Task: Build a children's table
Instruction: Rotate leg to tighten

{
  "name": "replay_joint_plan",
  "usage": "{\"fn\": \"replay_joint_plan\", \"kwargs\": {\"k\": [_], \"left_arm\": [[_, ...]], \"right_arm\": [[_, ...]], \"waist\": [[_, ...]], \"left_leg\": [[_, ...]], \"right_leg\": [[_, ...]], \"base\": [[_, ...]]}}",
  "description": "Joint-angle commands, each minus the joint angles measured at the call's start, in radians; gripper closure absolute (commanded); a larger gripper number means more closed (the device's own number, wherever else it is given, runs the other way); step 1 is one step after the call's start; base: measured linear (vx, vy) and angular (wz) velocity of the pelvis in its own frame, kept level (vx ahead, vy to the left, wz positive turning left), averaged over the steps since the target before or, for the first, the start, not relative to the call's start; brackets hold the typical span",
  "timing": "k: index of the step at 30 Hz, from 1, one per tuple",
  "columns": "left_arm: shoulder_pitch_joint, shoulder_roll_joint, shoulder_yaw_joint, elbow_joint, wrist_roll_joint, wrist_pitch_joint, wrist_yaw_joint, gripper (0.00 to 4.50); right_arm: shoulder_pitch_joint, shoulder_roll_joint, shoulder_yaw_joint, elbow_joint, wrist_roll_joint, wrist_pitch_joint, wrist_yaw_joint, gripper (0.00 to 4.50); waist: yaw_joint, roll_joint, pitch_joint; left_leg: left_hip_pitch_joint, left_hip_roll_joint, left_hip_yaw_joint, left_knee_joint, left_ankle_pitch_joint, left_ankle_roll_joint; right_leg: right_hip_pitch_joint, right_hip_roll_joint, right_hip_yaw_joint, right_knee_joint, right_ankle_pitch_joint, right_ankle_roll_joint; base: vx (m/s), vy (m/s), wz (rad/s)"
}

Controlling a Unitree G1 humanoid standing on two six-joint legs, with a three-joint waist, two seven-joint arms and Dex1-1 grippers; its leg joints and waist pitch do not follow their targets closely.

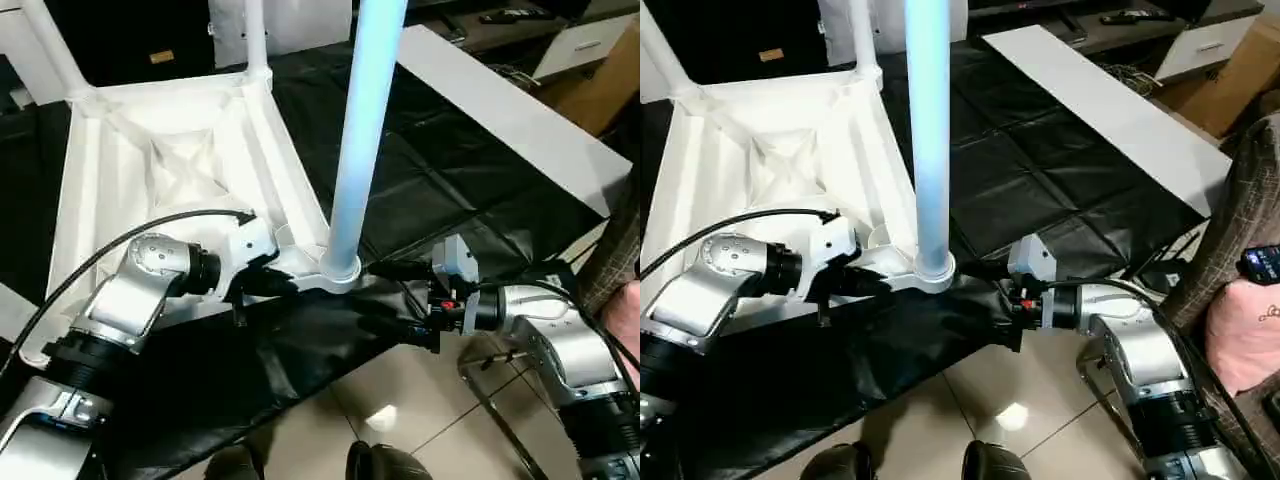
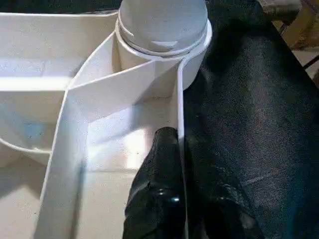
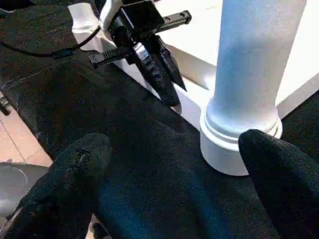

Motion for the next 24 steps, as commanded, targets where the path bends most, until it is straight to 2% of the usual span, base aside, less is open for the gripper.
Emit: {"fn": "replay_joint_plan", "kwargs": {"k": [1,5,6,7,8,9,10,11,12,13,14,17,21,23,24], "left_arm": [[0.022,0.008,-0.030,0.033,0.002,-0.042,-0.050,4.46],[0.036,0.013,-0.064,0.033,-0.018,-0.106,-0.139,4.46],[0.038,0.017,-0.074,0.028,-0.022,-0.120,-0.165,4.46],[0.039,0.019,-0.080,0.024,-0.025,-0.128,-0.181,4.46],[0.040,0.023,-0.093,0.019,-0.027,-0.142,-0.207,4.46],[0.038,0.024,-0.102,0.016,-0.030,-0.150,-0.230,4.46],[0.037,0.024,-0.107,0.015,-0.032,-0.155,-0.242,4.46],[0.033,0.024,-0.114,0.014,-0.035,-0.165,-0.259,4.46],[0.027,0.022,-0.120,0.015,-0.036,-0.172,-0.271,4.46],[0.022,0.020,-0.122,0.015,-0.037,-0.173,-0.277,4.49],[0.013,0.016,-0.125,0.018,-0.037,-0.178,-0.289,4.50],[0.005,0.011,-0.126,0.026,-0.033,-0.184,-0.299,4.50],[-0.020,-0.007,-0.123,0.054,-0.028,-0.197,-0.311,4.50],[-0.026,-0.013,-0.119,0.061,-0.032,-0.198,-0.312,4.50],[-0.029,-0.016,-0.119,0.063,-0.036,-0.199,-0.312,4.50]], "right_arm": [[-0.019,-0.005,-0.007,0.008,0.009,-0.010,-0.002,0.00],[-0.083,-0.004,-0.013,0.070,0.003,-0.034,0.003,0.00],[-0.099,-0.007,-0.009,0.087,0.001,-0.042,0.020,0.00],[-0.112,-0.010,-0.003,0.102,-0.002,-0.057,0.038,0.00],[-0.127,-0.014,0.003,0.120,-0.002,-0.074,0.066,0.00],[-0.139,-0.019,0.010,0.134,0.002,-0.078,0.097,0.00],[-0.145,-0.021,0.013,0.141,0.006,-0.079,0.115,0.00],[-0.156,-0.023,0.021,0.152,0.006,-0.083,0.138,0.00],[-0.167,-0.025,0.028,0.166,0.006,-0.088,0.158,0.00],[-0.174,-0.025,0.034,0.175,0.006,-0.089,0.171,0.19],[-0.189,-0.024,0.045,0.194,0.007,-0.088,0.195,0.30],[-0.202,-0.023,0.058,0.212,0.008,-0.081,0.218,0.40],[-0.244,-0.001,0.088,0.291,-0.019,-0.111,0.254,0.76],[-0.265,0.019,0.092,0.323,-0.027,-0.124,0.253,0.86],[-0.276,0.029,0.093,0.339,-0.031,-0.133,0.256,1.11]], "waist": [[0.003,0.001,-0.064],[0.001,0.001,-0.061],[0.003,0.003,-0.064],[0.003,0.003,-0.064],[0.008,0.003,-0.067],[0.009,-0.001,-0.068],[0.017,0.003,-0.070],[0.018,0.003,-0.071],[0.020,-0.002,-0.073],[0.021,-0.002,-0.072],[0.025,0.000,-0.073],[0.029,-0.001,-0.072],[0.035,-0.002,-0.068],[0.038,-0.002,-0.070],[0.038,-0.002,-0.071]], "left_leg": [[0.001,0.048,-0.005,-0.067,-0.211,0.081],[0.003,0.048,-0.006,-0.070,-0.222,0.071],[0.008,0.050,-0.005,-0.068,-0.219,0.071],[0.010,0.051,-0.003,-0.067,-0.213,0.072],[0.009,0.053,-0.002,-0.065,-0.187,0.082],[0.009,0.053,0.000,-0.064,-0.177,0.088],[0.012,0.054,0.002,-0.062,-0.151,0.100],[0.012,0.055,0.003,-0.061,-0.137,0.106],[0.012,0.055,0.005,-0.060,-0.119,0.119],[0.012,0.056,0.006,-0.060,-0.117,0.125],[0.011,0.056,0.008,-0.058,-0.114,0.131],[0.011,0.056,0.010,-0.059,-0.124,0.126],[0.013,0.055,0.013,-0.060,-0.163,0.102],[0.016,0.058,0.014,-0.060,-0.164,0.093],[0.013,0.057,0.013,-0.061,-0.154,0.091]], "right_leg": [[0.055,-0.068,0.061,-0.080,-0.341,-0.216],[0.052,-0.068,0.062,-0.083,-0.375,-0.207],[0.049,-0.070,0.063,-0.082,-0.365,-0.212],[0.047,-0.069,0.065,-0.080,-0.349,-0.218],[0.049,-0.068,0.064,-0.071,-0.284,-0.239],[0.050,-0.067,0.064,-0.069,-0.263,-0.244],[0.049,-0.067,0.064,-0.062,-0.215,-0.261],[0.049,-0.065,0.064,-0.059,-0.190,-0.268],[0.051,-0.064,0.063,-0.054,-0.154,-0.280],[0.051,-0.064,0.062,-0.051,-0.147,-0.287],[0.052,-0.066,0.062,-0.050,-0.146,-0.291],[0.052,-0.068,0.064,-0.052,-0.168,-0.286],[0.048,-0.072,0.066,-0.062,-0.252,-0.268],[0.046,-0.074,0.067,-0.061,-0.259,-0.264],[0.049,-0.072,0.066,-0.059,-0.250,-0.265]], "base": [[0.000,0.000,0.00],[0.000,0.000,0.00],[0.000,0.000,0.00],[0.000,0.000,0.00],[0.000,0.000,0.00],[0.000,0.000,0.00],[0.000,0.000,0.00],[0.000,0.000,0.00],[0.000,0.000,0.00],[0.000,0.000,0.00],[0.000,0.000,0.00],[0.000,0.000,0.00],[0.000,0.000,0.00],[0.000,0.000,0.00],[0.000,0.000,0.00]]}}
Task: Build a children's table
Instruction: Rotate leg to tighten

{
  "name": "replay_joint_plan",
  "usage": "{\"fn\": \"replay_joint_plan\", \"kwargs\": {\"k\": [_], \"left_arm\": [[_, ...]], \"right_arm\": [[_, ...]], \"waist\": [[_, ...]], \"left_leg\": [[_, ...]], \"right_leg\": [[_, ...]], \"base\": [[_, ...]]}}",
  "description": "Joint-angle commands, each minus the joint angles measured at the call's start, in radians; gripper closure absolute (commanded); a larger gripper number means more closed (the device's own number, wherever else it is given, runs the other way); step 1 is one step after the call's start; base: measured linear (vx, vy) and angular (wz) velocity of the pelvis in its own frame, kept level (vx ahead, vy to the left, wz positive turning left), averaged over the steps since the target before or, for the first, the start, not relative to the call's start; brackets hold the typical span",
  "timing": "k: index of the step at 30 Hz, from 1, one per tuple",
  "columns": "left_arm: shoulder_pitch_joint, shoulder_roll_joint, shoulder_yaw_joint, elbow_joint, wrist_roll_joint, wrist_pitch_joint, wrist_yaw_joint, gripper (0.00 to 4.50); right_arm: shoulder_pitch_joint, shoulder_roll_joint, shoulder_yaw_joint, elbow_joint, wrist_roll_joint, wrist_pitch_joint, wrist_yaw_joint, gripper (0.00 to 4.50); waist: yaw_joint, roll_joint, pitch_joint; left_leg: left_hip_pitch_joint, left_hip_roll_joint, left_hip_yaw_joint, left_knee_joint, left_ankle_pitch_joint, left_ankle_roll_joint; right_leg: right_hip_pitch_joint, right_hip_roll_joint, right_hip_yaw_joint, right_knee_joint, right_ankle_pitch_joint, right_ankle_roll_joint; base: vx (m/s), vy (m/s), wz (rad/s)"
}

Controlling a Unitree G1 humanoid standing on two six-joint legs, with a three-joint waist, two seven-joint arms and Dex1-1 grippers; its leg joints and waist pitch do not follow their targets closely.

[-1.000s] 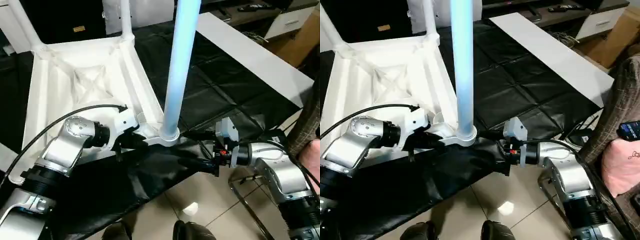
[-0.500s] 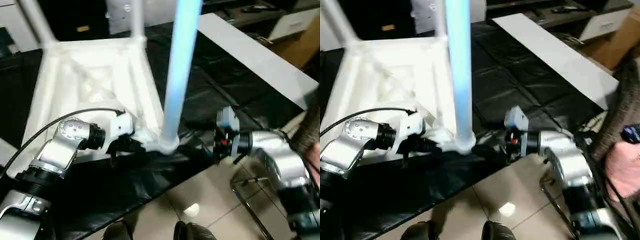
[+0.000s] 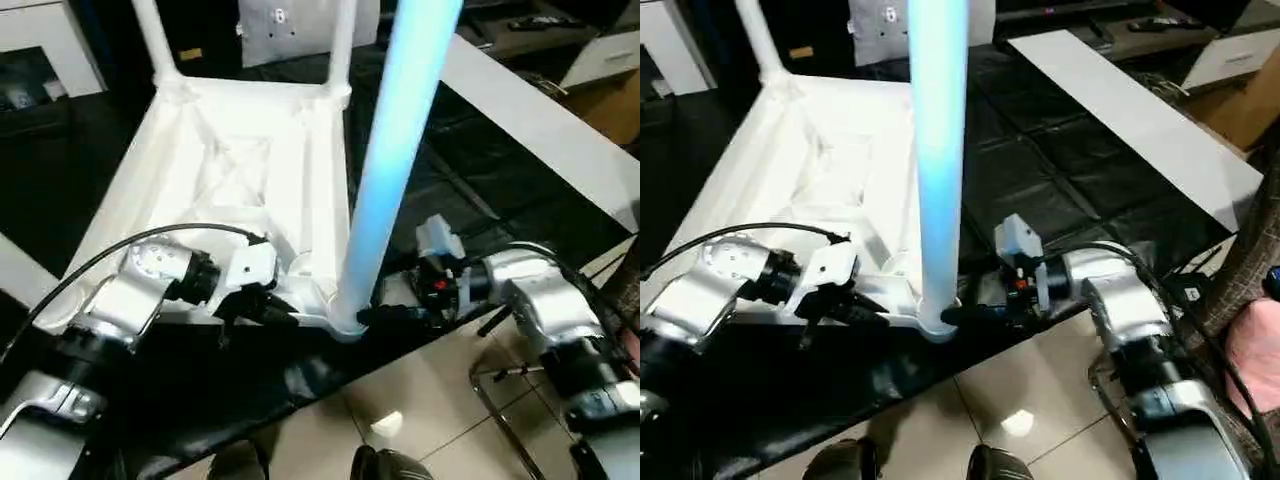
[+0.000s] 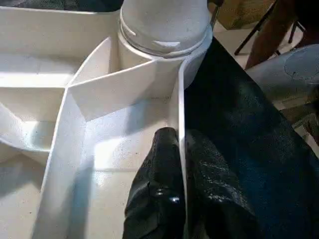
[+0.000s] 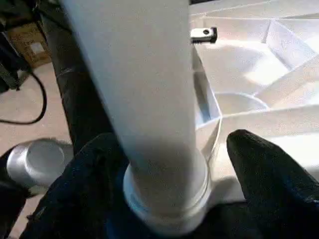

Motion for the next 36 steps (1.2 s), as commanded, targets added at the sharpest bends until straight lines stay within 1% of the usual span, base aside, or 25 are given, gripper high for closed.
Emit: {"fn": "replay_joint_plan", "kwargs": {"k": [1,5,6,10,13,14,15,17,18,19,20,21,23,24,26,27,28,29,30,31,32,33,34,35,36], "left_arm": [[-0.003,-0.033,-0.044,-0.004,-0.022,-0.017,-0.052,4.50],[-0.006,-0.036,-0.041,0.001,-0.026,-0.017,-0.056,4.50],[-0.005,-0.035,-0.040,0.002,-0.026,-0.017,-0.057,4.50],[-0.005,-0.031,-0.037,0.010,-0.025,-0.022,-0.062,4.50],[-0.002,-0.028,-0.034,0.010,-0.023,-0.020,-0.063,4.50],[0.000,-0.028,-0.031,0.009,-0.023,-0.016,-0.060,4.50],[0.001,-0.028,-0.029,0.007,-0.025,-0.012,-0.057,4.50],[0.010,-0.034,-0.016,-0.006,-0.035,0.014,-0.036,4.50],[0.010,-0.034,-0.016,-0.006,-0.035,0.014,-0.036,4.50],[0.022,-0.038,-0.004,-0.024,-0.044,0.040,-0.015,4.50],[0.022,-0.038,-0.003,-0.025,-0.044,0.041,-0.014,4.50],[0.038,-0.041,0.008,-0.048,-0.052,0.070,0.010,4.50],[0.052,-0.048,0.019,-0.069,-0.058,0.092,0.037,4.50],[0.056,-0.053,0.024,-0.075,-0.059,0.102,0.051,4.50],[0.067,-0.078,0.042,-0.102,-0.052,0.149,0.125,4.50],[0.072,-0.099,0.054,-0.120,-0.045,0.187,0.178,4.50],[0.074,-0.108,0.059,-0.128,-0.044,0.201,0.198,4.50],[0.075,-0.130,0.069,-0.137,-0.040,0.225,0.237,4.50],[0.075,-0.134,0.071,-0.138,-0.039,0.229,0.244,4.50],[0.075,-0.145,0.076,-0.143,-0.038,0.240,0.263,4.50],[0.068,-0.195,0.094,-0.149,-0.021,0.283,0.349,4.50],[0.068,-0.197,0.095,-0.149,-0.020,0.285,0.352,4.50],[0.065,-0.209,0.099,-0.147,-0.016,0.293,0.371,4.50],[0.056,-0.247,0.112,-0.139,-0.004,0.312,0.431,4.50],[0.046,-0.274,0.121,-0.128,0.004,0.319,0.473,4.50]], "right_arm": [[-0.017,0.000,0.011,0.012,-0.013,-0.019,0.015,1.11],[-0.044,0.018,0.030,0.059,-0.017,-0.034,0.048,1.42],[-0.046,0.019,0.034,0.064,-0.018,-0.035,0.055,1.50],[-0.056,0.023,0.042,0.090,-0.017,-0.039,0.081,1.80],[-0.058,0.026,0.046,0.103,-0.015,-0.031,0.105,1.99],[-0.056,0.026,0.045,0.100,-0.011,-0.024,0.108,2.15],[-0.054,0.028,0.043,0.098,-0.007,-0.015,0.112,2.15],[-0.035,0.023,0.045,0.066,0.006,0.035,0.112,2.32],[-0.035,0.023,0.045,0.066,0.006,0.035,0.112,2.37],[-0.008,0.019,0.050,0.021,0.018,0.089,0.101,2.39],[-0.006,0.019,0.050,0.018,0.019,0.092,0.100,2.41],[0.027,0.027,0.047,-0.038,0.029,0.151,0.051,2.42],[0.062,0.049,0.035,-0.092,0.049,0.176,0.010,2.43],[0.072,0.058,0.033,-0.106,0.049,0.179,-0.011,2.43],[0.111,0.106,0.022,-0.165,0.047,0.202,-0.116,2.43],[0.128,0.143,0.017,-0.195,0.037,0.233,-0.198,2.43],[0.133,0.157,0.016,-0.205,0.030,0.244,-0.230,2.43],[0.143,0.188,0.012,-0.221,0.021,0.260,-0.288,2.43],[0.145,0.193,0.011,-0.223,0.019,0.262,-0.297,2.43],[0.150,0.209,0.009,-0.231,0.014,0.269,-0.324,2.43],[0.164,0.280,0.009,-0.245,-0.033,0.291,-0.465,2.43],[0.165,0.283,0.009,-0.246,-0.035,0.292,-0.469,2.43],[0.167,0.300,0.009,-0.248,-0.044,0.296,-0.500,2.43],[0.172,0.356,0.005,-0.245,-0.075,0.312,-0.606,2.43],[0.168,0.401,-0.003,-0.231,-0.103,0.327,-0.702,2.44]], "waist": [[-0.012,-0.001,-0.071],[-0.012,0.000,-0.072],[-0.011,-0.006,-0.073],[-0.010,-0.005,-0.073],[-0.010,-0.004,-0.074],[-0.009,-0.002,-0.076],[-0.009,-0.001,-0.076],[-0.009,-0.001,-0.079],[-0.007,-0.001,-0.079],[-0.007,0.000,-0.081],[-0.006,-0.001,-0.080],[-0.004,0.002,-0.080],[-0.006,0.000,-0.082],[-0.007,-0.001,-0.081],[-0.011,-0.003,-0.076],[-0.013,-0.001,-0.073],[-0.020,-0.004,-0.067],[-0.022,-0.005,-0.069],[-0.029,-0.006,-0.065],[-0.033,-0.004,-0.066],[-0.040,-0.008,-0.063],[-0.047,-0.008,-0.059],[-0.055,-0.009,-0.061],[-0.058,-0.009,-0.060],[-0.061,-0.008,-0.058]], "left_leg": [[0.016,0.057,-0.005,-0.063,-0.141,0.086],[0.014,0.057,-0.004,-0.062,-0.129,0.098],[0.012,0.056,-0.004,-0.061,-0.126,0.101],[0.011,0.056,-0.004,-0.062,-0.136,0.097],[0.012,0.057,-0.004,-0.062,-0.127,0.099],[0.012,0.056,-0.004,-0.061,-0.122,0.100],[0.012,0.057,-0.004,-0.061,-0.118,0.101],[0.013,0.057,-0.004,-0.060,-0.114,0.102],[0.013,0.058,-0.004,-0.060,-0.107,0.105],[0.013,0.058,-0.003,-0.059,-0.106,0.105],[0.013,0.059,-0.004,-0.060,-0.102,0.104],[0.014,0.060,-0.004,-0.061,-0.096,0.105],[0.012,0.059,-0.004,-0.060,-0.088,0.109],[0.010,0.057,-0.004,-0.061,-0.103,0.107],[0.009,0.055,-0.004,-0.064,-0.142,0.088],[0.010,0.057,-0.007,-0.069,-0.156,0.067],[0.009,0.053,-0.008,-0.073,-0.198,0.048],[0.010,0.051,-0.010,-0.073,-0.214,0.037],[0.011,0.050,-0.012,-0.075,-0.231,0.026],[0.010,0.050,-0.014,-0.076,-0.240,0.023],[0.007,0.049,-0.015,-0.078,-0.246,0.017],[0.007,0.047,-0.017,-0.080,-0.260,0.008],[0.001,0.043,-0.022,-0.079,-0.265,0.004],[-0.001,0.043,-0.022,-0.081,-0.260,0.003],[0.007,0.042,-0.020,-0.081,-0.271,0.002]], "right_leg": [[0.047,-0.063,0.062,-0.059,-0.221,-0.268],[0.048,-0.061,0.061,-0.054,-0.189,-0.279],[0.051,-0.063,0.061,-0.054,-0.193,-0.277],[0.051,-0.064,0.061,-0.059,-0.234,-0.265],[0.050,-0.064,0.061,-0.056,-0.218,-0.269],[0.051,-0.064,0.061,-0.055,-0.211,-0.272],[0.051,-0.063,0.061,-0.055,-0.201,-0.275],[0.052,-0.062,0.060,-0.052,-0.189,-0.280],[0.053,-0.062,0.060,-0.051,-0.179,-0.282],[0.053,-0.062,0.060,-0.051,-0.172,-0.284],[0.055,-0.061,0.060,-0.050,-0.167,-0.282],[0.054,-0.061,0.061,-0.049,-0.156,-0.282],[0.055,-0.062,0.061,-0.047,-0.138,-0.283],[0.054,-0.063,0.061,-0.050,-0.159,-0.281],[0.052,-0.064,0.062,-0.060,-0.233,-0.260],[0.052,-0.066,0.064,-0.063,-0.277,-0.242],[0.049,-0.065,0.063,-0.074,-0.359,-0.221],[0.050,-0.066,0.061,-0.075,-0.396,-0.208],[0.046,-0.067,0.063,-0.083,-0.448,-0.184],[0.047,-0.068,0.062,-0.085,-0.470,-0.176],[0.046,-0.066,0.063,-0.089,-0.502,-0.155],[0.040,-0.067,0.061,-0.096,-0.550,-0.135],[0.048,-0.070,0.057,-0.098,-0.591,-0.113],[0.047,-0.069,0.059,-0.100,-0.594,-0.103],[0.036,-0.067,0.060,-0.107,-0.615,-0.090]], "base": [[0.000,0.000,0.00],[0.000,0.000,0.00],[0.000,0.000,0.00],[0.000,0.000,0.00],[0.000,0.000,0.00],[0.000,0.000,0.00],[0.000,0.000,0.00],[0.000,0.000,0.00],[0.000,0.000,0.00],[0.000,0.000,0.00],[0.000,0.000,0.00],[0.000,0.000,0.00],[0.000,0.000,0.00],[0.000,0.000,0.00],[0.000,0.000,0.00],[0.000,0.000,0.00],[0.000,0.000,0.00],[0.000,0.000,0.00],[0.000,0.000,0.00],[0.000,0.000,0.00],[0.000,0.000,0.00],[0.000,0.000,0.00],[0.000,0.000,0.00],[0.000,0.000,0.00],[0.000,0.000,0.00]]}}
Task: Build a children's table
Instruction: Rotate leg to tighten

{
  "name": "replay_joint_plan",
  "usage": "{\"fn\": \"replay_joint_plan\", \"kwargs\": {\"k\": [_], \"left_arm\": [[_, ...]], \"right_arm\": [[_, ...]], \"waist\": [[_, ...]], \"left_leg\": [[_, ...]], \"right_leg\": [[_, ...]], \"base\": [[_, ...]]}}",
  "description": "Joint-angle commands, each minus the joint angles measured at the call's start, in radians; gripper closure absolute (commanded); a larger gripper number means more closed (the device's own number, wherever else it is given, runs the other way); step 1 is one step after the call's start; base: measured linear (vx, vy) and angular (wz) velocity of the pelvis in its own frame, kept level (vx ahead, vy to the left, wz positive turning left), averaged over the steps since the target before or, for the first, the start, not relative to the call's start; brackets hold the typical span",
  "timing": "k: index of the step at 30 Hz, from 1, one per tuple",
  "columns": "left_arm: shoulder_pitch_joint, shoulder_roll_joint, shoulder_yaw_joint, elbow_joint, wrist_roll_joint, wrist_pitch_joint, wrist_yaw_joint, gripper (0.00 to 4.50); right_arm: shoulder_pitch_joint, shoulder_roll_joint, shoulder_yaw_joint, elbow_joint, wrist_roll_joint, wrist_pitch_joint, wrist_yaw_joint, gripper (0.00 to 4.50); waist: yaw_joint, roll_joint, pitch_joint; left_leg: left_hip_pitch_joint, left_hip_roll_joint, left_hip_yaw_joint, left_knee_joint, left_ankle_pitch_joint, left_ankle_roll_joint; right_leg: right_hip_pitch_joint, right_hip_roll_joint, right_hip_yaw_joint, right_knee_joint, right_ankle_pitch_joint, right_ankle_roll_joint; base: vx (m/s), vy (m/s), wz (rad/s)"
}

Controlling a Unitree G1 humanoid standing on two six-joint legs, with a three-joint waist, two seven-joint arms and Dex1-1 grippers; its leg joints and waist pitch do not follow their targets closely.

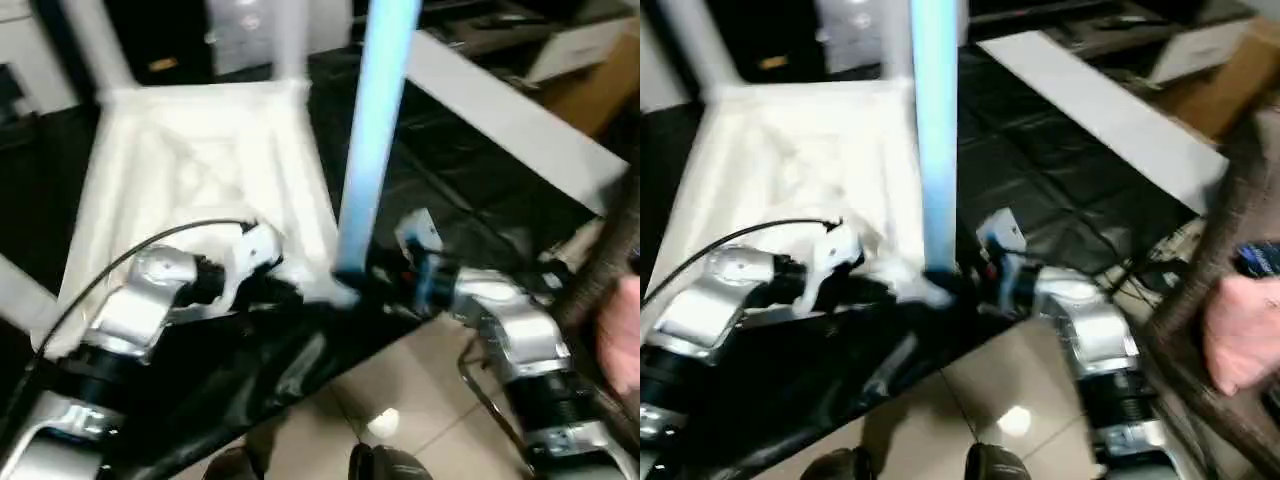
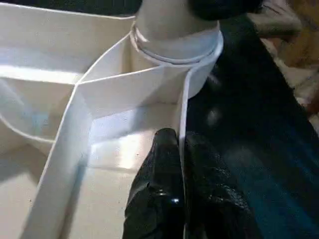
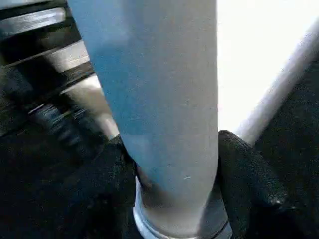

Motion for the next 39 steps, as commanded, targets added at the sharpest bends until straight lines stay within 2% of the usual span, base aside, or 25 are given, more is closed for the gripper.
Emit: {"fn": "replay_joint_plan", "kwargs": {"k": [1,2,3,4,5,6,8,11,14,17,18,19,21,23,26,27,29,30,32,33,34,36,37,38,39], "left_arm": [[-0.032,-0.136,-0.014,0.000,-0.055,0.004,0.120,4.50],[-0.032,-0.136,-0.014,0.000,-0.055,0.004,0.120,4.50],[-0.047,-0.165,-0.005,0.020,-0.041,0.003,0.175,4.50],[-0.053,-0.173,-0.008,0.024,-0.036,0.001,0.185,4.50],[-0.053,-0.173,-0.008,0.024,-0.036,0.001,0.185,4.50],[-0.059,-0.179,-0.016,0.028,-0.027,-0.006,0.191,4.50],[-0.059,-0.169,-0.029,0.028,-0.020,-0.021,0.171,4.50],[-0.048,-0.139,-0.046,0.019,-0.002,-0.052,0.125,4.50],[-0.036,-0.110,-0.051,0.013,0.001,-0.080,0.077,4.50],[-0.022,-0.039,-0.066,0.030,0.025,-0.166,0.034,4.50],[-0.021,-0.032,-0.066,0.034,0.029,-0.178,0.033,4.50],[-0.022,-0.017,-0.057,0.045,0.032,-0.194,0.034,4.50],[-0.023,0.004,-0.035,0.055,0.028,-0.210,0.030,4.50],[-0.023,0.025,-0.015,0.064,0.024,-0.239,0.021,4.50],[-0.024,0.033,0.007,0.066,0.012,-0.254,0.022,4.50],[-0.024,0.034,0.013,0.066,0.008,-0.258,0.025,4.50],[-0.018,0.030,0.062,0.026,-0.049,-0.228,0.027,4.50],[-0.008,0.024,0.083,-0.005,-0.080,-0.215,0.030,4.23],[0.019,0.000,0.126,-0.076,-0.139,-0.165,0.058,4.06],[0.049,-0.019,0.153,-0.135,-0.175,-0.130,0.078,3.95],[0.068,-0.029,0.168,-0.169,-0.199,-0.113,0.090,3.93],[0.118,-0.055,0.196,-0.233,-0.211,-0.114,0.152,3.73],[0.154,-0.076,0.216,-0.277,-0.210,-0.107,0.201,3.73],[0.160,-0.079,0.219,-0.283,-0.210,-0.106,0.209,3.61],[0.231,-0.124,0.244,-0.365,-0.184,-0.069,0.302,3.50]], "right_arm": [[0.007,0.141,0.140,0.015,-0.018,0.072,-0.095,2.44],[0.007,0.141,0.140,0.015,-0.018,0.072,-0.095,2.44],[-0.007,0.203,0.112,0.050,-0.044,0.083,-0.233,2.44],[-0.011,0.232,0.089,0.062,-0.026,0.090,-0.269,2.44],[-0.011,0.232,0.089,0.062,-0.026,0.090,-0.269,1.90],[-0.012,0.263,0.072,0.061,-0.010,0.094,-0.309,1.90],[-0.007,0.271,0.064,0.045,-0.010,0.088,-0.334,1.70],[0.013,0.264,0.040,0.010,-0.028,0.092,-0.355,1.39],[0.040,0.222,0.045,-0.023,-0.066,0.068,-0.349,1.23],[0.115,0.110,0.048,-0.120,-0.078,0.011,-0.283,0.94],[0.123,0.099,0.047,-0.132,-0.075,0.008,-0.274,0.83],[0.156,0.063,0.033,-0.182,-0.040,0.028,-0.228,0.75],[0.205,-0.001,0.009,-0.261,0.000,0.065,-0.169,0.64],[0.253,-0.077,0.001,-0.339,0.021,0.084,-0.099,0.46],[0.289,-0.119,-0.014,-0.398,0.052,0.105,-0.046,0.23],[0.300,-0.130,-0.017,-0.415,0.065,0.110,-0.035,0.11],[0.354,-0.188,-0.024,-0.494,0.110,0.115,0.017,0.05],[0.376,-0.207,-0.024,-0.522,0.118,0.105,0.029,0.01],[0.405,-0.211,-0.028,-0.571,0.125,0.128,0.005,0.00],[0.410,-0.207,-0.019,-0.593,0.117,0.168,-0.021,0.00],[0.413,-0.208,-0.013,-0.609,0.115,0.201,-0.037,0.00],[0.420,-0.196,-0.003,-0.629,0.111,0.215,-0.056,0.00],[0.426,-0.185,0.002,-0.640,0.108,0.215,-0.071,0.00],[0.428,-0.184,0.002,-0.642,0.108,0.214,-0.073,0.00],[0.434,-0.152,0.004,-0.650,0.101,0.194,-0.112,0.00]], "waist": [[0.002,-0.015,-0.050],[0.001,-0.015,-0.053],[-0.003,-0.013,-0.053],[-0.004,-0.007,-0.055],[-0.006,-0.006,-0.056],[-0.007,-0.010,-0.059],[-0.009,-0.005,-0.060],[-0.007,-0.005,-0.061],[-0.005,-0.006,-0.064],[0.004,-0.008,-0.074],[0.007,-0.007,-0.079],[0.010,-0.006,-0.081],[0.018,-0.010,-0.081],[0.024,-0.010,-0.080],[0.022,-0.015,-0.076],[0.021,-0.017,-0.073],[0.020,-0.016,-0.072],[0.024,-0.015,-0.074],[0.020,-0.013,-0.077],[0.020,-0.010,-0.080],[0.020,-0.011,-0.079],[0.022,-0.012,-0.077],[0.020,-0.017,-0.073],[0.020,-0.016,-0.073],[0.022,-0.015,-0.075]], "left_leg": [[0.001,0.037,-0.024,-0.075,-0.288,0.000],[0.002,0.036,-0.026,-0.074,-0.290,0.000],[0.001,0.037,-0.025,-0.074,-0.281,0.002],[0.006,0.036,-0.026,-0.074,-0.289,0.004],[0.005,0.038,-0.025,-0.075,-0.293,0.007],[0.002,0.040,-0.025,-0.077,-0.289,0.015],[0.000,0.042,-0.024,-0.079,-0.282,0.020],[-0.001,0.043,-0.019,-0.079,-0.260,0.029],[-0.003,0.042,-0.017,-0.077,-0.247,0.032],[-0.004,0.042,-0.015,-0.070,-0.172,0.049],[0.002,0.042,-0.009,-0.064,-0.129,0.067],[-0.003,0.041,-0.009,-0.061,-0.086,0.085],[-0.003,0.041,-0.006,-0.058,-0.067,0.112],[-0.003,0.041,-0.007,-0.058,-0.103,0.118],[-0.007,0.041,-0.009,-0.062,-0.150,0.100],[-0.008,0.042,-0.010,-0.064,-0.180,0.085],[-0.008,0.042,-0.013,-0.065,-0.202,0.068],[-0.004,0.047,-0.012,-0.063,-0.196,0.067],[-0.011,0.046,-0.012,-0.062,-0.163,0.068],[-0.005,0.048,-0.010,-0.059,-0.153,0.070],[-0.005,0.046,-0.008,-0.058,-0.145,0.082],[-0.007,0.045,-0.008,-0.057,-0.154,0.085],[-0.009,0.047,-0.008,-0.059,-0.178,0.079],[-0.010,0.046,-0.009,-0.059,-0.184,0.075],[-0.006,0.048,-0.008,-0.058,-0.191,0.069]], "right_leg": [[0.031,-0.070,0.053,-0.110,-0.646,-0.086],[0.032,-0.071,0.052,-0.112,-0.659,-0.079],[0.030,-0.070,0.053,-0.113,-0.648,-0.076],[0.027,-0.069,0.053,-0.114,-0.631,-0.080],[0.026,-0.067,0.054,-0.113,-0.612,-0.084],[0.029,-0.064,0.055,-0.108,-0.565,-0.091],[0.030,-0.062,0.057,-0.101,-0.509,-0.106],[0.032,-0.058,0.062,-0.092,-0.414,-0.133],[0.035,-0.059,0.064,-0.090,-0.400,-0.137],[0.043,-0.055,0.065,-0.077,-0.277,-0.148],[0.042,-0.052,0.068,-0.066,-0.176,-0.168],[0.047,-0.050,0.067,-0.054,-0.094,-0.201],[0.052,-0.049,0.068,-0.049,-0.037,-0.223],[0.055,-0.051,0.066,-0.057,-0.093,-0.220],[0.054,-0.053,0.065,-0.066,-0.187,-0.202],[0.052,-0.056,0.064,-0.073,-0.269,-0.181],[0.051,-0.057,0.064,-0.081,-0.351,-0.155],[0.048,-0.057,0.068,-0.077,-0.330,-0.154],[0.051,-0.055,0.067,-0.067,-0.257,-0.181],[0.048,-0.054,0.067,-0.064,-0.213,-0.211],[0.044,-0.048,0.066,-0.065,-0.190,-0.229],[0.046,-0.048,0.065,-0.066,-0.204,-0.228],[0.046,-0.049,0.064,-0.071,-0.249,-0.213],[0.047,-0.050,0.064,-0.072,-0.272,-0.203],[0.045,-0.050,0.066,-0.075,-0.304,-0.182]], "base": [[0.000,0.000,0.00],[0.000,0.000,0.00],[0.000,0.000,0.00],[0.000,0.000,0.00],[0.000,0.000,0.00],[0.000,0.000,0.00],[0.000,0.000,0.00],[0.000,0.000,0.00],[0.000,0.000,0.00],[0.019,-0.001,0.02],[0.058,-0.003,0.05],[0.060,0.000,0.04],[0.000,0.000,0.00],[0.000,0.000,0.00],[0.000,0.000,0.00],[0.000,0.000,0.00],[0.000,0.000,0.00],[0.000,0.000,0.00],[0.000,0.000,0.00],[0.000,0.000,0.00],[0.000,0.000,0.00],[0.000,0.000,0.00],[0.000,0.000,0.00],[0.000,0.000,0.00],[0.000,0.000,0.00]]}}
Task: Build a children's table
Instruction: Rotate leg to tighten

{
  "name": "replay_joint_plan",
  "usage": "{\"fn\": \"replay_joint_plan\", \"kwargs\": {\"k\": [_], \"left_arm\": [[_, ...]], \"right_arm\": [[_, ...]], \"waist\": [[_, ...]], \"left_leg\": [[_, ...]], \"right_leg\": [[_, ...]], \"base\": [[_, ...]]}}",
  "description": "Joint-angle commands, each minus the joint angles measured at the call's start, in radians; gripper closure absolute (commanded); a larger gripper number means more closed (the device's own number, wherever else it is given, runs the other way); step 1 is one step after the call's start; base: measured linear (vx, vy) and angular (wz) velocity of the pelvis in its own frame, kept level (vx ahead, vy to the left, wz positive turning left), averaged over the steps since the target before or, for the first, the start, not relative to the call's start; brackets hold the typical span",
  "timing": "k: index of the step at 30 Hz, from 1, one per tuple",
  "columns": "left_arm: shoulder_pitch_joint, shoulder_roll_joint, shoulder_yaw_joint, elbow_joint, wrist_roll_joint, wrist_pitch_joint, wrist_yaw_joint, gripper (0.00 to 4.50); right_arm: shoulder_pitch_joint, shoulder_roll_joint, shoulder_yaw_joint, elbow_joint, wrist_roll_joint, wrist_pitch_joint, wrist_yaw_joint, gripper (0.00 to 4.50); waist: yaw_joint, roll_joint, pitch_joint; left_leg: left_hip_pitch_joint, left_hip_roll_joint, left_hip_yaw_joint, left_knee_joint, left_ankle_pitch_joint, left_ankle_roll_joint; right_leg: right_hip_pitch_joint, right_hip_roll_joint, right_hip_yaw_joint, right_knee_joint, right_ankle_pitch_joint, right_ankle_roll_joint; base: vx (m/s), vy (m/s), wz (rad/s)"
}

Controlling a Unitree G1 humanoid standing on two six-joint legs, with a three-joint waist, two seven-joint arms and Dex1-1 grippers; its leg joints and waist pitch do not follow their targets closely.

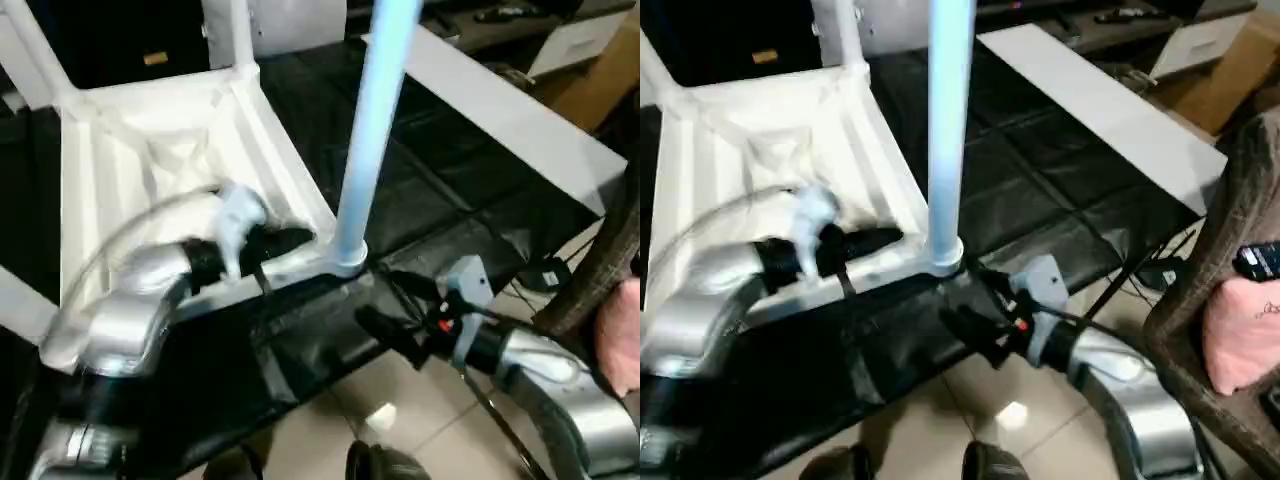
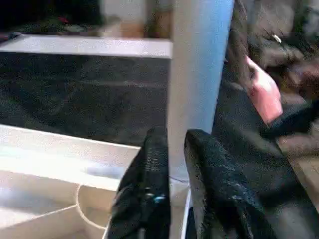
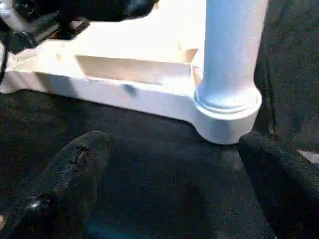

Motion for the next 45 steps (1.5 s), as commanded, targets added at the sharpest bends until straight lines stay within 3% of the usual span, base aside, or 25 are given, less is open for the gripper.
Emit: {"fn": "replay_joint_plan", "kwargs": {"k": [1,5,6,11,13,14,15,18,19,20,21,22,23,25,26,27,29,30,31,32,33,34,37,39,45], "left_arm": [[0.063,-0.033,0.022,-0.071,0.020,0.043,0.090,3.50],[0.250,-0.143,0.039,-0.281,0.019,0.122,0.254,3.22],[0.316,-0.178,0.028,-0.327,0.046,0.114,0.309,3.15],[0.479,-0.259,-0.012,-0.391,0.137,0.079,0.464,2.71],[0.491,-0.262,-0.024,-0.395,0.148,0.072,0.475,2.65],[0.503,-0.265,-0.036,-0.404,0.155,0.071,0.485,2.57],[0.513,-0.265,-0.049,-0.412,0.168,0.062,0.494,2.33],[0.534,-0.269,-0.060,-0.445,0.182,0.068,0.521,2.19],[0.542,-0.259,-0.067,-0.453,0.206,0.074,0.536,2.12],[0.549,-0.246,-0.074,-0.453,0.234,0.062,0.547,1.90],[0.553,-0.243,-0.077,-0.453,0.244,0.054,0.553,1.85],[0.557,-0.244,-0.076,-0.452,0.249,0.047,0.561,1.82],[0.558,-0.246,-0.075,-0.452,0.248,0.047,0.563,1.82],[0.562,-0.256,-0.070,-0.454,0.240,0.032,0.576,1.62],[0.568,-0.267,-0.065,-0.458,0.230,0.016,0.584,1.62],[0.575,-0.271,-0.064,-0.465,0.222,-0.001,0.586,1.41],[0.590,-0.258,-0.073,-0.477,0.219,-0.021,0.574,1.32],[0.600,-0.249,-0.076,-0.486,0.215,-0.040,0.569,1.13],[0.610,-0.246,-0.075,-0.497,0.206,-0.056,0.565,1.13],[0.610,-0.246,-0.075,-0.497,0.206,-0.056,0.565,1.03],[0.621,-0.245,-0.072,-0.511,0.193,-0.066,0.561,0.97],[0.640,-0.239,-0.065,-0.536,0.172,-0.064,0.546,0.90],[0.643,-0.237,-0.044,-0.525,0.171,-0.050,0.552,0.65],[0.621,-0.232,-0.016,-0.491,0.169,-0.041,0.564,0.53],[0.499,-0.213,0.033,-0.397,0.161,-0.004,0.606,0.07]], "right_arm": [[0.011,0.019,0.002,-0.026,-0.009,-0.008,-0.041,0.00],[0.014,0.053,0.035,-0.043,-0.017,-0.007,-0.100,0.00],[0.007,0.056,0.059,-0.036,-0.039,-0.029,-0.104,0.00],[-0.012,0.065,0.099,-0.013,-0.064,-0.069,-0.100,0.00],[-0.015,0.064,0.103,-0.009,-0.064,-0.071,-0.096,0.00],[-0.018,0.059,0.109,-0.005,-0.065,-0.074,-0.094,0.00],[-0.023,0.053,0.117,0.001,-0.066,-0.078,-0.087,0.00],[-0.034,0.044,0.132,0.011,-0.060,-0.077,-0.081,0.00],[-0.038,0.043,0.136,0.018,-0.064,-0.084,-0.082,0.00],[-0.042,0.041,0.141,0.028,-0.076,-0.101,-0.086,0.00],[-0.044,0.044,0.139,0.038,-0.086,-0.116,-0.097,0.00],[-0.044,0.054,0.128,0.051,-0.078,-0.117,-0.106,0.00],[-0.045,0.056,0.125,0.054,-0.076,-0.116,-0.108,0.00],[-0.039,0.083,0.088,0.064,-0.043,-0.116,-0.126,0.00],[-0.037,0.092,0.073,0.065,-0.032,-0.120,-0.136,0.00],[-0.036,0.097,0.058,0.066,-0.025,-0.121,-0.147,0.00],[-0.035,0.091,0.053,0.067,-0.020,-0.125,-0.142,0.00],[-0.036,0.081,0.056,0.070,-0.027,-0.140,-0.139,0.00],[-0.033,0.078,0.055,0.069,-0.030,-0.134,-0.145,0.00],[-0.033,0.078,0.055,0.069,-0.030,-0.134,-0.145,0.00],[-0.030,0.078,0.052,0.066,-0.025,-0.106,-0.151,0.00],[-0.020,0.078,0.051,0.059,-0.023,-0.096,-0.153,0.00],[-0.008,0.072,0.061,0.060,-0.037,-0.116,-0.156,0.00],[0.005,0.074,0.066,0.060,-0.040,-0.127,-0.164,0.00],[0.019,0.095,0.053,0.052,0.010,-0.142,-0.153,0.00]], "waist": [[0.003,-0.005,-0.070],[0.000,-0.004,-0.061],[0.009,-0.011,-0.054],[-0.018,0.024,-0.038],[-0.003,0.001,-0.037],[0.023,-0.010,-0.037],[0.044,-0.018,-0.035],[0.032,-0.020,-0.027],[0.030,-0.021,-0.028],[0.029,-0.008,-0.037],[0.002,0.026,-0.038],[-0.041,0.065,-0.046],[-0.041,0.072,-0.054],[-0.015,0.073,-0.044],[-0.016,0.075,-0.055],[-0.011,0.056,-0.056],[0.001,0.023,-0.048],[0.006,-0.004,-0.036],[0.006,-0.004,-0.036],[0.020,-0.029,-0.041],[0.020,-0.024,-0.036],[0.013,-0.009,-0.019],[-0.025,0.029,-0.030],[-0.037,0.028,-0.035],[-0.026,0.015,-0.031]], "left_leg": [[-0.003,0.047,-0.009,-0.057,-0.186,0.064],[-0.001,0.050,-0.010,-0.063,-0.238,0.048],[-0.057,0.029,-0.053,-0.080,-0.234,0.087],[-0.058,0.057,-0.164,-0.096,-0.441,0.136],[-0.072,-0.005,-0.133,-0.059,-0.403,0.069],[-0.077,-0.020,-0.106,-0.005,-0.238,0.096],[-0.090,0.002,-0.099,0.113,-0.068,0.131],[-0.113,0.029,-0.122,0.176,-0.103,0.101],[-0.111,0.030,-0.121,0.170,-0.106,0.105],[-0.102,0.033,-0.116,0.109,-0.077,0.155],[-0.056,-0.004,-0.110,0.005,0.031,0.263],[0.044,-0.014,-0.203,-0.022,0.200,0.457],[0.062,-0.001,-0.237,-0.002,0.271,0.448],[0.015,0.075,-0.246,-0.018,0.330,0.206],[0.018,0.128,-0.249,-0.050,0.143,0.033],[0.012,0.140,-0.262,-0.074,-0.057,0.007],[-0.005,0.111,-0.246,-0.098,-0.361,0.051],[-0.030,0.005,-0.171,-0.016,-0.512,0.003],[-0.030,0.005,-0.171,-0.016,-0.512,0.003],[-0.024,-0.039,-0.138,0.100,-0.182,0.048],[-0.040,-0.049,-0.142,0.115,-0.082,0.055],[-0.033,-0.026,-0.138,0.070,-0.075,0.005],[0.004,0.060,-0.175,-0.038,-0.565,-0.053],[-0.007,0.050,-0.173,-0.074,-0.690,-0.057],[0.003,0.038,-0.133,-0.041,-0.518,-0.015]], "right_leg": [[0.056,-0.061,0.054,-0.075,-0.309,-0.177],[0.047,-0.054,0.056,-0.089,-0.373,-0.150],[0.087,-0.067,0.009,-0.071,-0.372,-0.141],[0.092,-0.045,-0.047,-0.056,-0.347,-0.185],[0.100,-0.097,-0.038,-0.103,-0.479,-0.176],[0.120,-0.181,-0.025,-0.152,-0.627,-0.130],[0.130,-0.307,0.002,-0.204,-0.689,-0.051],[0.150,-0.359,-0.020,-0.194,-0.598,-0.057],[0.157,-0.347,-0.036,-0.190,-0.570,-0.078],[0.182,-0.278,-0.078,-0.169,-0.497,-0.143],[0.173,-0.093,-0.154,-0.094,-0.386,-0.183],[0.073,0.078,-0.148,0.070,-0.287,-0.138],[0.034,0.075,-0.105,0.113,-0.274,-0.119],[0.026,0.043,-0.016,0.111,-0.166,-0.090],[0.024,0.028,0.011,0.116,-0.195,-0.061],[0.041,0.010,0.035,0.113,-0.200,-0.012],[0.058,-0.018,0.075,0.086,-0.189,-0.015],[0.060,-0.138,0.142,-0.053,-0.457,-0.105],[0.060,-0.138,0.142,-0.053,-0.457,-0.105],[0.075,-0.181,0.167,-0.121,-0.729,-0.048],[0.084,-0.173,0.170,-0.123,-0.782,-0.025],[0.079,-0.131,0.108,-0.126,-0.828,-0.048],[0.059,-0.046,0.066,-0.051,-0.539,-0.115],[0.086,-0.061,0.057,-0.042,-0.352,-0.130],[0.068,-0.109,0.075,-0.105,-0.667,-0.093]], "base": [[0.000,0.000,0.00],[0.000,0.000,0.00],[0.000,0.000,0.00],[-0.010,-0.044,0.43],[-0.010,-0.081,0.57],[-0.022,-0.086,0.77],[-0.024,-0.043,0.46],[-0.014,0.086,0.44],[-0.004,0.168,0.41],[0.004,0.202,0.53],[0.004,0.202,0.53],[0.016,0.188,0.65],[0.010,0.160,0.72],[-0.002,0.148,0.68],[-0.047,0.095,0.28],[-0.047,0.095,0.28],[-0.092,0.050,0.06],[-0.105,0.029,0.05],[-0.105,-0.018,-0.07],[0.000,0.000,0.00],[-0.090,-0.013,-0.19],[-0.072,0.035,-0.19],[-0.084,0.054,-0.07],[-0.049,0.072,-0.08],[-0.014,0.021,-0.02]]}}
